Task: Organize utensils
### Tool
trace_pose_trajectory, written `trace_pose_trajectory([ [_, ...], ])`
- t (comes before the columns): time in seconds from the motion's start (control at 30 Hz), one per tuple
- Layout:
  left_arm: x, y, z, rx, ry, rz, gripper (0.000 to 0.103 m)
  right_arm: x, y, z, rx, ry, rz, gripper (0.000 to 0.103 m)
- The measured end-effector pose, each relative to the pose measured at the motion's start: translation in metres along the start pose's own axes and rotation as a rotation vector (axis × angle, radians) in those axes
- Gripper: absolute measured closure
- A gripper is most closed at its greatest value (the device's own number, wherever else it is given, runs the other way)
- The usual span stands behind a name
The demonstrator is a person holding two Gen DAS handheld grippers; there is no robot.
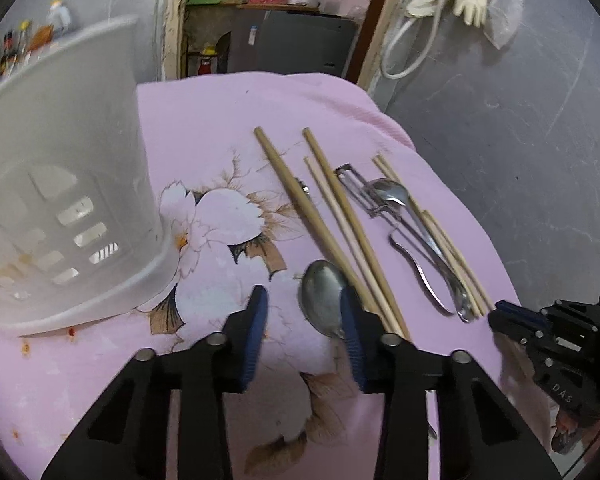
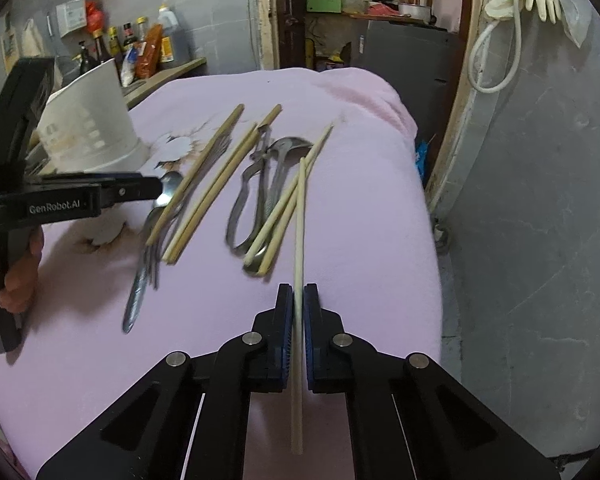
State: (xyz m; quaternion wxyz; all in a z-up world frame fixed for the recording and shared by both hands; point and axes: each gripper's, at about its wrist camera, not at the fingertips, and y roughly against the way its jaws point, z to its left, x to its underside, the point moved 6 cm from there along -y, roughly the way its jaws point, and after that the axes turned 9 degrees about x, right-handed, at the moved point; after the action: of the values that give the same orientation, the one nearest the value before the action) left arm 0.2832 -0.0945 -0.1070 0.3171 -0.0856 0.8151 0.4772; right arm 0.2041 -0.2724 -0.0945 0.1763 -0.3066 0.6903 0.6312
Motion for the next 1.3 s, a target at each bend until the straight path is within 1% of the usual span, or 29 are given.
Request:
trace_pose_trajectory([
  [0.07,0.0,-0.002,0.005,0.026,0.024,0.005,0.077,-0.006,-0.004,-0.004,0.013,-0.005,0.002,0.102],
  [0.23,-0.003,-0.003,0.006,0.062,0.034,0.009,0.079,-0.024,-0.019,-0.017,-0.017,-0.051,0.039,0.101],
  [0.3,-0.001,-0.002,0.007,0.068,0.037,0.011,0.084,-0.031,-0.025,-0.019,-0.023,-0.055,0.049,0.099],
  [0.37,0.0,-0.005,0.006,0.076,0.04,0.022,0.087,-0.039,-0.032,-0.02,-0.028,-0.045,0.064,0.099],
  [0.5,0.0,-0.005,0.006,0.09,0.049,0.022,0.088,-0.052,-0.045,-0.017,-0.018,-0.012,0.091,0.098],
  [0.6,-0.001,-0.005,0.007,0.101,0.059,0.021,0.088,-0.059,-0.057,-0.016,-0.03,-0.01,0.116,0.098],
  [0.73,-0.002,-0.005,0.006,0.105,0.068,0.02,0.088,-0.065,-0.067,-0.022,-0.071,-0.077,0.152,0.098],
  [0.77,-0.002,-0.005,0.006,0.101,0.067,0.02,0.09,-0.065,-0.067,-0.023,-0.074,-0.084,0.154,0.098],
  [0.8,-0.002,-0.005,0.006,0.097,0.067,0.021,0.096,-0.064,-0.066,-0.022,-0.072,-0.083,0.152,0.098],
  [0.83,-0.002,-0.006,0.006,0.103,0.067,0.025,0.098,-0.064,-0.065,-0.022,-0.067,-0.075,0.148,0.098],
  [0.93,-0.003,-0.004,0.006,0.109,0.081,0.014,0.1,-0.063,-0.063,-0.024,-0.067,-0.095,0.142,0.098],
  [1.03,-0.002,0.002,0.003,0.114,0.094,-0.014,0.102,-0.06,-0.053,-0.027,-0.107,-0.15,0.114,0.1],
  [1.13,-0.002,0.01,-0.002,0.11,0.089,-0.047,0.103,-0.054,-0.036,-0.027,-0.136,-0.178,0.039,0.1],
  [1.2,-0.002,0.019,-0.008,0.099,0.074,-0.093,0.103,-0.051,-0.021,-0.024,-0.157,-0.187,-0.025,0.1],
  [1.23,-0.003,0.024,-0.011,0.089,0.064,-0.114,0.103,-0.05,-0.012,-0.023,-0.163,-0.192,-0.071,0.1],
  [1.3,-0.002,0.037,-0.017,0.051,0.033,-0.17,0.103,-0.05,0.005,-0.018,-0.164,-0.189,-0.163,0.1],
])
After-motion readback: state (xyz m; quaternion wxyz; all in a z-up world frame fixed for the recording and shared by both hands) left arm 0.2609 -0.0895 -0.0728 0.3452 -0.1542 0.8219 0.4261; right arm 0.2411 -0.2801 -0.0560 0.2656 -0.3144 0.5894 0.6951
